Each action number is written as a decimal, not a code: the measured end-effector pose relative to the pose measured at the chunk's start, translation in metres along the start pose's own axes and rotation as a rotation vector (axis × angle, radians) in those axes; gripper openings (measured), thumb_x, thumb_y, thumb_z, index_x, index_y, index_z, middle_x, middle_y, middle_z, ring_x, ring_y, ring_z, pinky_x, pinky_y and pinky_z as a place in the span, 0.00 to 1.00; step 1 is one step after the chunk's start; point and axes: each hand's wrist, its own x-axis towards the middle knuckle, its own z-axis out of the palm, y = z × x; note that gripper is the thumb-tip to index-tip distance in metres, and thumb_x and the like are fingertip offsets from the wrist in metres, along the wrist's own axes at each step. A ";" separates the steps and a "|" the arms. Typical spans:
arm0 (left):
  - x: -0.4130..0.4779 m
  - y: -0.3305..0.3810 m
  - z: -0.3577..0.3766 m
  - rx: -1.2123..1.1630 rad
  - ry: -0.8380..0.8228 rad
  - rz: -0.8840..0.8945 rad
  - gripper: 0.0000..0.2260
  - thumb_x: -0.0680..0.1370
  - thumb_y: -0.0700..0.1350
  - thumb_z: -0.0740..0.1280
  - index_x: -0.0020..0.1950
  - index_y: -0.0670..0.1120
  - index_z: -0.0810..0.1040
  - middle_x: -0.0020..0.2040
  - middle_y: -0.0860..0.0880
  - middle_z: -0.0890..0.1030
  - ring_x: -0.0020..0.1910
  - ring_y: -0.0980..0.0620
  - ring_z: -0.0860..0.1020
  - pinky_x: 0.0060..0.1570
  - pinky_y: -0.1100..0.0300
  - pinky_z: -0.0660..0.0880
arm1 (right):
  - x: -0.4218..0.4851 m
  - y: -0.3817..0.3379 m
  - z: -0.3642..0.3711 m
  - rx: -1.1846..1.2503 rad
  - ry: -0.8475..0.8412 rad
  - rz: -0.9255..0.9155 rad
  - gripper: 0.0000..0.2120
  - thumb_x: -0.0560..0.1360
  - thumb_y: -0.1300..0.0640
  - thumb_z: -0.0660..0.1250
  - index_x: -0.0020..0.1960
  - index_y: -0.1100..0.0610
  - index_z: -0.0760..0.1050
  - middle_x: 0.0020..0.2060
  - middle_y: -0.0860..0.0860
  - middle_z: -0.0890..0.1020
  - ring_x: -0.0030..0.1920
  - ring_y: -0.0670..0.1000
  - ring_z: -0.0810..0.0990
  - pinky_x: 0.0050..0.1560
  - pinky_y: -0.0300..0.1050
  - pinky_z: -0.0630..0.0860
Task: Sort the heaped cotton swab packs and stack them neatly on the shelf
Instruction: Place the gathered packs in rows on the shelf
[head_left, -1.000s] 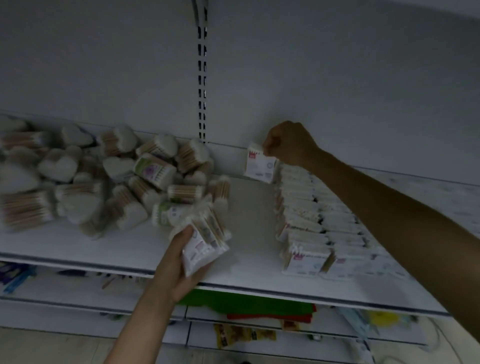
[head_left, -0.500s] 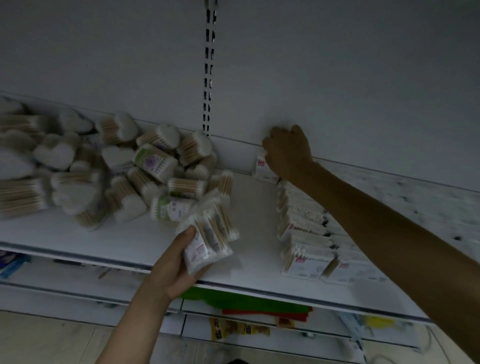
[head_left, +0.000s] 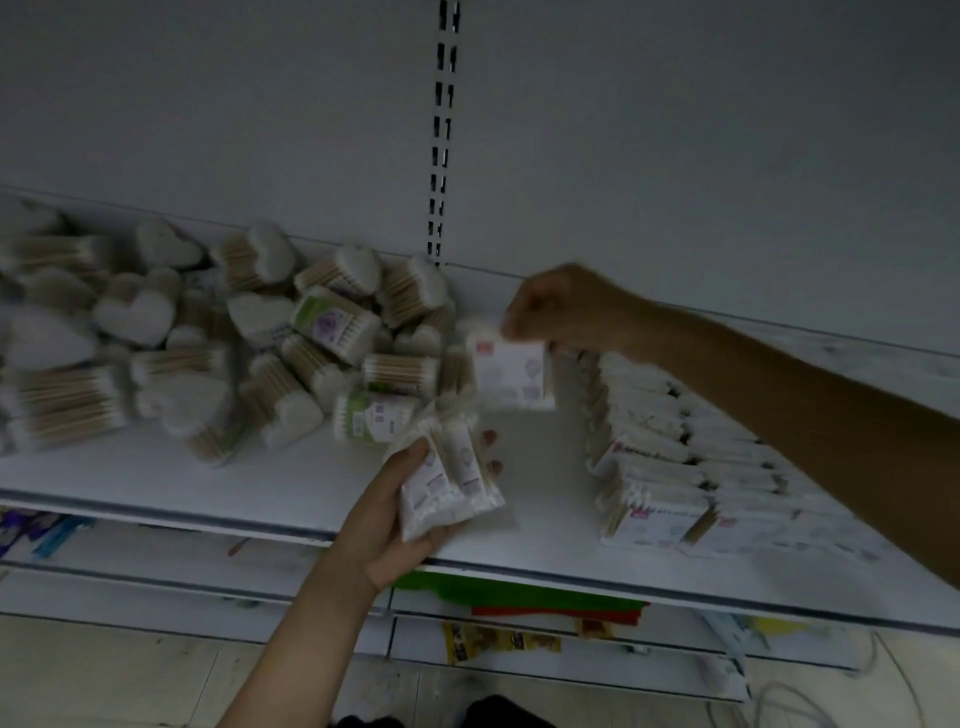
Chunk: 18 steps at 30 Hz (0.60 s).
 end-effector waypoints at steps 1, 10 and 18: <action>0.001 0.001 -0.001 -0.013 0.015 -0.017 0.36 0.50 0.42 0.86 0.57 0.40 0.83 0.59 0.40 0.81 0.53 0.43 0.82 0.43 0.48 0.81 | 0.000 0.004 -0.015 0.005 0.102 -0.030 0.07 0.72 0.61 0.73 0.47 0.64 0.79 0.39 0.51 0.81 0.35 0.40 0.79 0.35 0.34 0.77; 0.004 0.000 -0.003 -0.102 0.083 -0.051 0.47 0.49 0.38 0.86 0.67 0.41 0.76 0.60 0.41 0.81 0.52 0.44 0.83 0.46 0.43 0.80 | 0.023 0.071 -0.029 -0.504 0.234 -0.094 0.06 0.70 0.60 0.74 0.42 0.64 0.80 0.40 0.55 0.80 0.47 0.56 0.79 0.44 0.41 0.70; 0.006 -0.002 0.005 -0.106 0.150 -0.038 0.51 0.48 0.37 0.85 0.70 0.44 0.72 0.64 0.38 0.77 0.57 0.37 0.79 0.41 0.41 0.80 | 0.022 0.061 -0.017 -1.110 0.295 -0.121 0.15 0.77 0.53 0.63 0.62 0.56 0.75 0.58 0.56 0.77 0.59 0.57 0.73 0.58 0.48 0.60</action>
